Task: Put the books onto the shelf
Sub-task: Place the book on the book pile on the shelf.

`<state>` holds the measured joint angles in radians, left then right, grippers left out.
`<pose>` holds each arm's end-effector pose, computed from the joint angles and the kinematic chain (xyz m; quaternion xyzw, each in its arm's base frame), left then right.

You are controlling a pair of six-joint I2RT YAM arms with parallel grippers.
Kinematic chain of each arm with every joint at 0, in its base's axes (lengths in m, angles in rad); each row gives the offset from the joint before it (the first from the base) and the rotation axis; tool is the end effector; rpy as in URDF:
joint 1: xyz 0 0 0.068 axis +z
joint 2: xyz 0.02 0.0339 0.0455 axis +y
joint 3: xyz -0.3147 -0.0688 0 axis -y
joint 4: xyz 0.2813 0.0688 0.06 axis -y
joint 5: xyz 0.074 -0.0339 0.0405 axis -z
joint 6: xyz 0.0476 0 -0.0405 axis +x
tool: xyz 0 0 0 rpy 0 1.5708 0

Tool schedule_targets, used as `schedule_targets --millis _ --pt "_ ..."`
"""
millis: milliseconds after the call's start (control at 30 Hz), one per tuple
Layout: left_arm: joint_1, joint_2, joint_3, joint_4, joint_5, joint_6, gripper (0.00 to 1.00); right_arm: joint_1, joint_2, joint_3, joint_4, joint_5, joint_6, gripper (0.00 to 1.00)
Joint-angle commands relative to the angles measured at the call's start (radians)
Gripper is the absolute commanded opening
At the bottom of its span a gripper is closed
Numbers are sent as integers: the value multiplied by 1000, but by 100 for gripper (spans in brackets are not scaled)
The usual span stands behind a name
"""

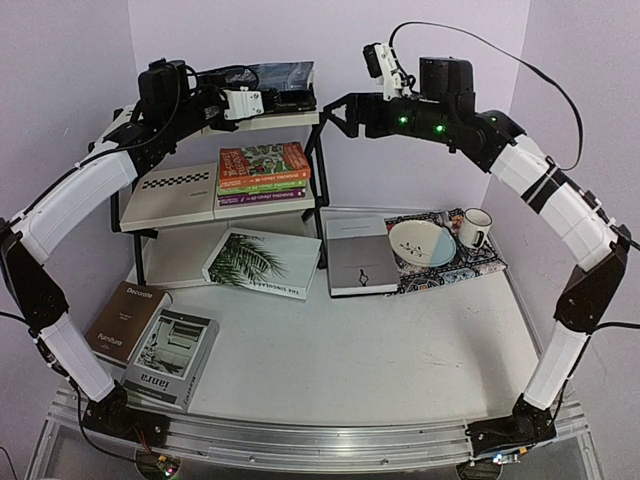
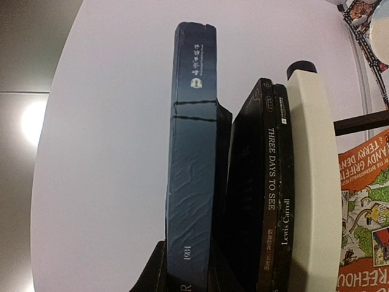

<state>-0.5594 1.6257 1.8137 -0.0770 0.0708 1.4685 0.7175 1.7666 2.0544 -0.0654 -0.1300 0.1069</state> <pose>0.3568 -0.2274 0.5527 0.5796 0.3298 0.3058 0.6795 0.3366 0.3019 0.5863 -0.2356 0.5789 0.3495 0.6980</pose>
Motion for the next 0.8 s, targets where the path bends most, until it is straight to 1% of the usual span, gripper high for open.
schedule_targets --millis 0,67,167,300,400,500,767 --pt "-2 -25 35 105 -26 10 3 -10 69 86 138 -87 98 80" --pt "-1 -27 30 104 -25 12 4 -11 117 143 145 -95 107 77" --pt "-2 -27 28 103 -26 15 6 -13 170 198 169 -121 112 77" --pt "-2 -29 25 103 -32 18 6 -13 199 186 280 -141 115 77" --pt "-2 -29 26 102 -32 21 6 -13 231 226 306 -142 108 77" --pt "-2 -29 26 99 -33 21 6 -13 240 224 353 -159 101 77" --pt "-2 -30 21 97 -29 23 6 -13 279 251 389 -132 104 76"
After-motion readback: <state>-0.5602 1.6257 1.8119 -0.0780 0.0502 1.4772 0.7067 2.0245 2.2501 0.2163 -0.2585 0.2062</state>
